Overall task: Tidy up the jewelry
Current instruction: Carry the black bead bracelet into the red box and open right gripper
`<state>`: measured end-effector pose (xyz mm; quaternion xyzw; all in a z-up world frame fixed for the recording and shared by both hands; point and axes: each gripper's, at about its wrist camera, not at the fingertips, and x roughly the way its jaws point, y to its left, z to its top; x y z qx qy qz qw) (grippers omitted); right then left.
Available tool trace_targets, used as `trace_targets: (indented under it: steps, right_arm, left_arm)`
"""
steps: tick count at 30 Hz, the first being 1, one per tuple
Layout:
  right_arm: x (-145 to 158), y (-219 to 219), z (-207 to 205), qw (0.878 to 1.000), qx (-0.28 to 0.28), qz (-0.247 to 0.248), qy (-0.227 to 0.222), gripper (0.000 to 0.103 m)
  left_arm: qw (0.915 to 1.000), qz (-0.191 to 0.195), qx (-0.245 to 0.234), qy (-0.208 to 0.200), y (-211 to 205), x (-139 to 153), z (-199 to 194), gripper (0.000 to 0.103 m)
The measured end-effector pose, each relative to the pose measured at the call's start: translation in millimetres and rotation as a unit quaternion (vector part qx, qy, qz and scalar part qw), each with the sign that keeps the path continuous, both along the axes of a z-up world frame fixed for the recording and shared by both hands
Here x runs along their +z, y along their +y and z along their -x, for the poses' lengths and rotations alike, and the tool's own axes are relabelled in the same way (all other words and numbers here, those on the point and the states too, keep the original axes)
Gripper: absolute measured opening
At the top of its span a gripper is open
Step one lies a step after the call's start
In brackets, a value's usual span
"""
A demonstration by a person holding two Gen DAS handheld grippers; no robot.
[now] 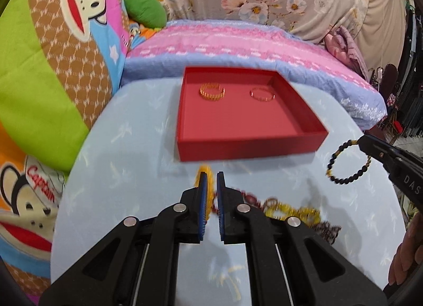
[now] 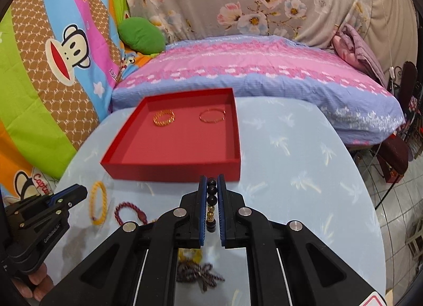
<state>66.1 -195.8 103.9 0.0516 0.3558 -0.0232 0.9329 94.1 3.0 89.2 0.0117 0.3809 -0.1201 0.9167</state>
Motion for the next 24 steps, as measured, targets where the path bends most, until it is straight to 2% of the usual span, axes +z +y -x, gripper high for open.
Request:
trace_targets:
  steps: [5,13,19,24]
  right_arm:
    - [26,2,-40,1.0,0.022,0.003,-0.016,0.007]
    - [34,11,-120,0.999,0.051,-0.014,-0.013,0.008]
    - [13,12,-170,0.997,0.062,-0.05,0.014,0.008]
    - [-28,6,-205,0.995,0.053,-0.065,0.062,0.008]
  left_arm:
    - [0.9995,0.001,-0.021,-0.025,-11,31,-36,0.007]
    - [0.9986,0.018,-0.037,-0.033,-32,45,-107,0.007]
    - [0.9971,0.057,-0.051,0.005,-39,25,-160,0.007]
    - [0.9964,0.058,-0.044,0.044,-45,-8,-194,0.007]
